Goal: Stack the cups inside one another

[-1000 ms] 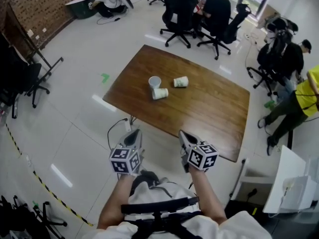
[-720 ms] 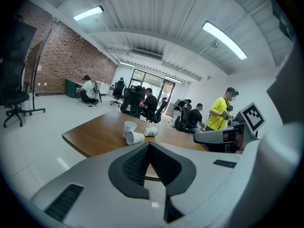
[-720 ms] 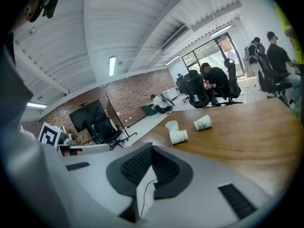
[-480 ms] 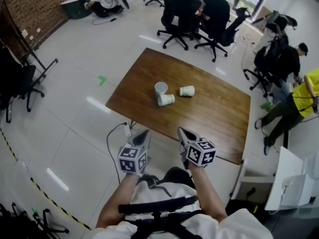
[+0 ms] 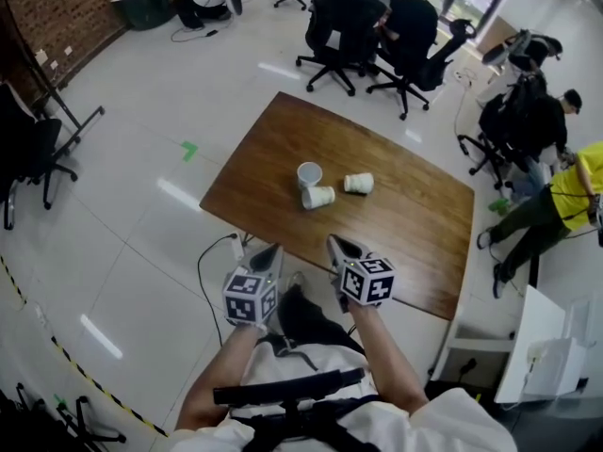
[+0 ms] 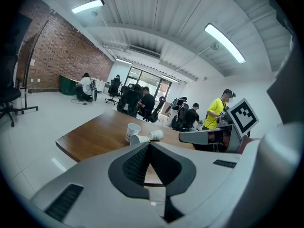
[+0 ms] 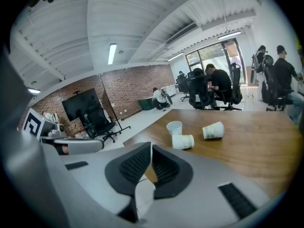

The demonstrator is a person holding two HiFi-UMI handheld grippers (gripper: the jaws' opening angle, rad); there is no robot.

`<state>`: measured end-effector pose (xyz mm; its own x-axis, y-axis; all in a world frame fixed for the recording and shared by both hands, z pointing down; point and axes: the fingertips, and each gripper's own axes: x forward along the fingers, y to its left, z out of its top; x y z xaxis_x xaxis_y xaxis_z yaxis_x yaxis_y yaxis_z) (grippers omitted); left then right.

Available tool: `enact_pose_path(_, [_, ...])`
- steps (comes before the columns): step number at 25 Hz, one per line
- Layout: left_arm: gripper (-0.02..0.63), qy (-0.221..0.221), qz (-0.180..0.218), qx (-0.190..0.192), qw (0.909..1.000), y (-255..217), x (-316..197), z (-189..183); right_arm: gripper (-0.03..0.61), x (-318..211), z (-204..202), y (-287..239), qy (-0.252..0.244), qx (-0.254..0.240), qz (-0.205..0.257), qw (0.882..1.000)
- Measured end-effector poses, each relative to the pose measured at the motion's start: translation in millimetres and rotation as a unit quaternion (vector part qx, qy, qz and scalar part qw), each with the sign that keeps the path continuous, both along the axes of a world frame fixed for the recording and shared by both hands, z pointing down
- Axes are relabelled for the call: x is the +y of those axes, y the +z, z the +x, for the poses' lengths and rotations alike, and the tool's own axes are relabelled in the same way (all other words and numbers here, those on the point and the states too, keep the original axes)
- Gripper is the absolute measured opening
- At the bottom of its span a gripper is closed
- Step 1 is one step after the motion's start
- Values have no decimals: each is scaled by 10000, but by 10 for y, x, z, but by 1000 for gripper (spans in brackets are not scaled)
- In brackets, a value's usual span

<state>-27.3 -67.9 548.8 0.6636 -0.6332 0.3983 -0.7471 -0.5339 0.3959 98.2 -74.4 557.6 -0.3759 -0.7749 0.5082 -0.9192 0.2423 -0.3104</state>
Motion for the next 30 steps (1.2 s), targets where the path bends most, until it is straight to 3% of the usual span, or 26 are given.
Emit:
enact_pose_path(12, [-11,-151,-224,-75,9996,178,-463,-25,34,-862,21,434,34,981,-132,9951])
enact_pose_path(25, [-11,-252,-640,-37,9976,480,-781,2,164,-1474,-22,1036,99,1800,-640,9815])
enact_pose_path(30, [-11,-280,-727,-59,9969,554,-834,24,166,-1617,15,1152,182,2013,-644,9772])
